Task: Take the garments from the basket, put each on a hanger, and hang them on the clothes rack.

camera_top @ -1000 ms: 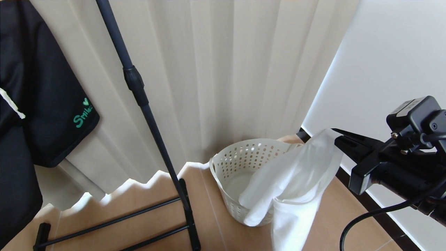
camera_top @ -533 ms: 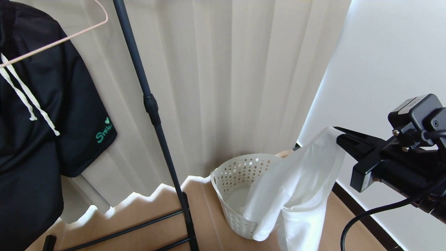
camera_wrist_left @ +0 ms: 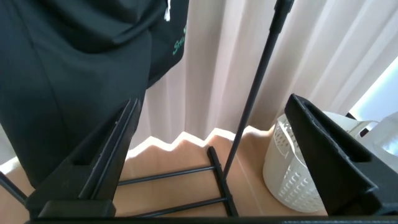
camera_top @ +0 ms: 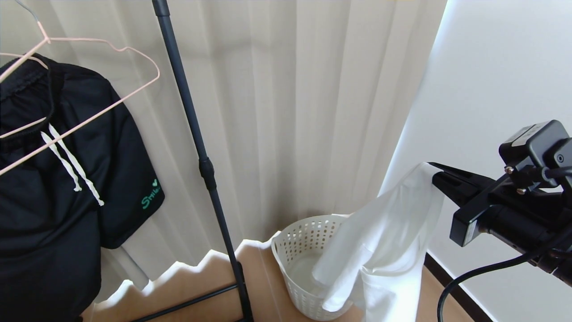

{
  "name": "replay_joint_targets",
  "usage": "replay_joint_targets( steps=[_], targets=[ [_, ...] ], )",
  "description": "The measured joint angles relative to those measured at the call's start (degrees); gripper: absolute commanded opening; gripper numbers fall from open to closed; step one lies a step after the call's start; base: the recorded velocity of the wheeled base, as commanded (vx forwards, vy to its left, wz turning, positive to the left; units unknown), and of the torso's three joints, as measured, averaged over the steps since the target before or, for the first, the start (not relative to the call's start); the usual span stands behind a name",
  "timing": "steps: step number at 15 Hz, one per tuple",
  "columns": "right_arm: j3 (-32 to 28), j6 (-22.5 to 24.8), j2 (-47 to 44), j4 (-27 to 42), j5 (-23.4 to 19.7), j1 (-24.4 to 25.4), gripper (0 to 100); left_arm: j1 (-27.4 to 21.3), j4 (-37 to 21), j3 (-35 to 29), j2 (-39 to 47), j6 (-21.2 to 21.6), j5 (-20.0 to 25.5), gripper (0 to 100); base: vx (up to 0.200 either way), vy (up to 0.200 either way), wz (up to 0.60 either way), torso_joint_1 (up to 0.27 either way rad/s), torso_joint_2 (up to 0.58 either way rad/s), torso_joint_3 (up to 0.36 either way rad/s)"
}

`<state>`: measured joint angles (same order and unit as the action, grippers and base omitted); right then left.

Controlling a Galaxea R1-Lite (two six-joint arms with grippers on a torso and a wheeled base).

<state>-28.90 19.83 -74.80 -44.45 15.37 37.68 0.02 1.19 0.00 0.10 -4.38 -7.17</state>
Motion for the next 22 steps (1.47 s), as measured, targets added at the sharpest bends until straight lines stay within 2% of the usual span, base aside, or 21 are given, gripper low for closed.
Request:
replay_joint_targets(
  steps=[9,22],
  targets=[
    [0.2,0.09,0.18,0.0,0.01,0.0,0,0.05,0.02,0.0,0.0,0.02,-0.05,100,0.0,0.0,0.0,0.156,-0.5,-0.347],
    [0.33,0.09,0.27,0.0,0.01,0.0,0,0.0,0.0,0.0,0.0,0.0,-0.02,100,0.0,0.0,0.0,0.217,-0.53,-0.324]
  ],
)
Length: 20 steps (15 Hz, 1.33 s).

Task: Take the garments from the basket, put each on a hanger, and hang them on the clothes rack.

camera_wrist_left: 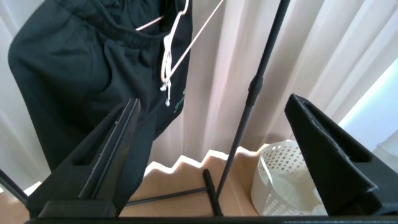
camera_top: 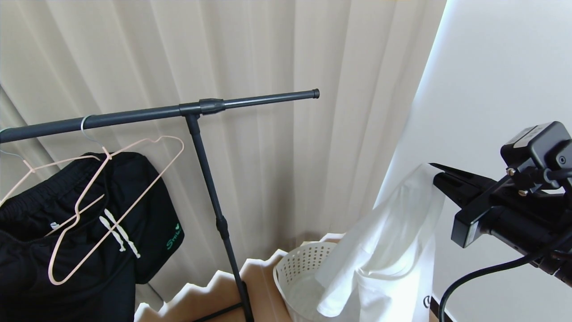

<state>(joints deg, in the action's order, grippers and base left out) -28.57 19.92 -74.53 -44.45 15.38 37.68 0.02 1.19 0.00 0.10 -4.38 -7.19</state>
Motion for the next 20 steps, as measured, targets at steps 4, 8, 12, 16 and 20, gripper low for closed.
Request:
replay_joint_targets(
  steps=[4,8,12,16,20],
  targets=[
    [0.2,0.0,0.11,0.0,0.0,0.0,0,0.05,0.02,0.0,0.0,-0.05,-0.02,100,0.0,0.0,0.0,0.161,-0.37,-0.21],
    [0.52,0.0,0.17,0.0,0.02,0.0,0,0.05,0.0,0.0,0.0,-0.05,-0.11,100,0.0,0.0,0.0,0.034,-0.08,-0.045],
    [0.55,0.09,0.17,0.0,0.07,-0.01,0,0.05,0.0,0.0,0.0,0.0,-0.09,100,0.0,0.0,0.0,0.0,0.0,0.0],
    [0.79,0.2,0.17,0.06,0.07,0.0,0,0.05,0.09,0.0,0.0,0.09,-0.09,100,0.0,0.0,0.45,0.003,0.0,0.001],
    [0.9,0.2,0.2,0.06,0.1,0.0,0,0.05,0.09,0.0,0.0,0.09,-0.06,100,0.0,0.0,0.6,0.006,0.0,0.001]
  ],
)
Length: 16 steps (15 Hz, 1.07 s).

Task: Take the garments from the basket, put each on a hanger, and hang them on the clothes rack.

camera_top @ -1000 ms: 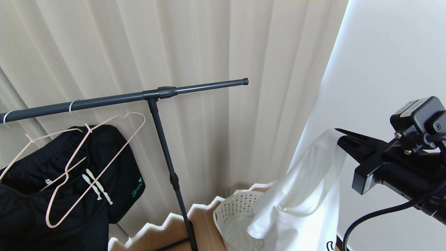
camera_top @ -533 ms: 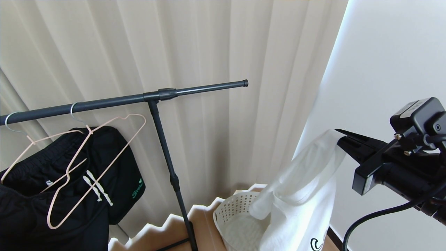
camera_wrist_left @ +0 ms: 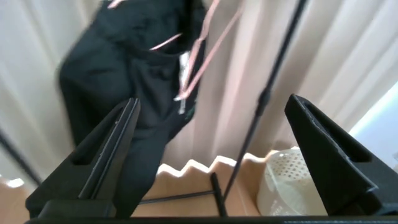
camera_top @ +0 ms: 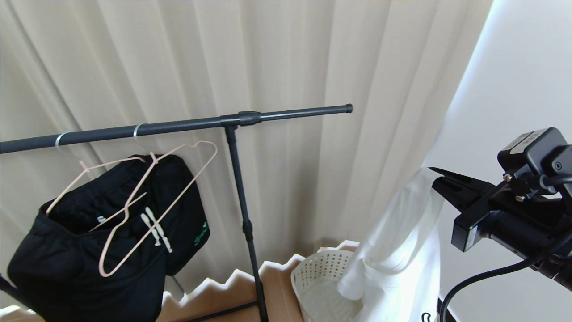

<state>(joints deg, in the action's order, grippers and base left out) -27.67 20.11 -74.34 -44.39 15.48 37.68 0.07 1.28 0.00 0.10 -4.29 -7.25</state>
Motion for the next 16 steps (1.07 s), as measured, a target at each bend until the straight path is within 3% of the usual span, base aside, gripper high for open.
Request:
replay_joint_targets(
  steps=[4,10,16],
  targets=[
    [-0.11,0.0,-0.05,-0.06,-0.05,0.0,0,0.02,-0.02,0.0,0.0,0.06,0.04,100,0.0,0.0,0.15,-0.001,0.0,0.001],
    [0.0,-0.02,-0.05,-0.12,-0.02,0.0,0,0.0,-0.06,0.0,0.0,0.05,0.15,100,-0.2,0.0,0.0,-0.003,0.0,0.0],
    [0.11,0.05,-0.02,-0.11,-0.02,0.0,0,-0.05,-0.09,0.0,0.0,-0.09,0.17,100,-0.033,0.2,0.0,-0.002,0.0,0.005]
  ],
)
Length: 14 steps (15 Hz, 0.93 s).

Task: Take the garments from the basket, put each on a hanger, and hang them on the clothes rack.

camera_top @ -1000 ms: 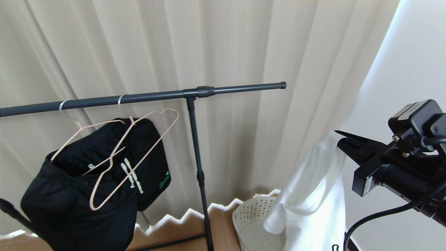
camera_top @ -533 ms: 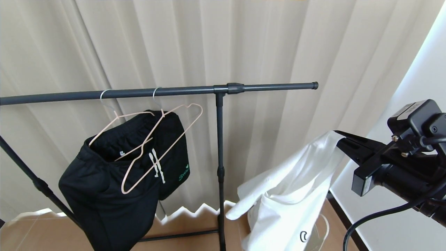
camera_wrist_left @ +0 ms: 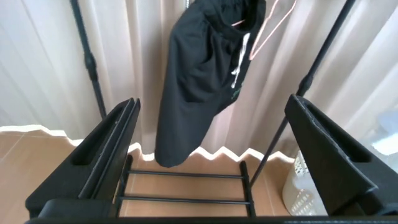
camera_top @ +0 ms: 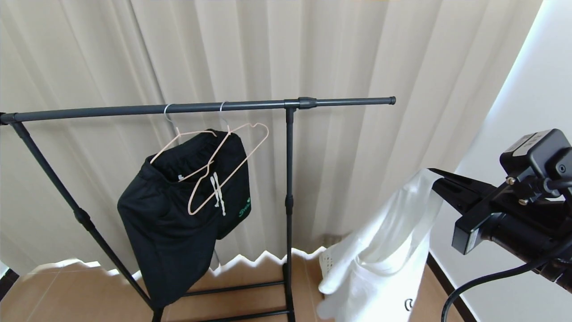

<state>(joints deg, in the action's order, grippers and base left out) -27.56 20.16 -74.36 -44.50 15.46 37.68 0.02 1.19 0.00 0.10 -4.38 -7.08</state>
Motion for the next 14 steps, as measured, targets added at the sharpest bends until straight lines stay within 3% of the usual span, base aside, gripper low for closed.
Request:
replay_joint_targets(
  steps=[11,14],
  targets=[
    [0.09,0.0,0.0,0.05,0.0,0.0,0,0.05,0.02,0.0,0.0,0.02,-0.02,100,0.0,0.2,0.0,0.007,0.0,0.003],
    [0.15,0.0,0.0,0.05,0.02,-0.01,0,0.05,0.04,0.0,0.0,0.02,-0.02,100,0.0,0.0,0.0,0.0,0.0,0.0]
  ],
)
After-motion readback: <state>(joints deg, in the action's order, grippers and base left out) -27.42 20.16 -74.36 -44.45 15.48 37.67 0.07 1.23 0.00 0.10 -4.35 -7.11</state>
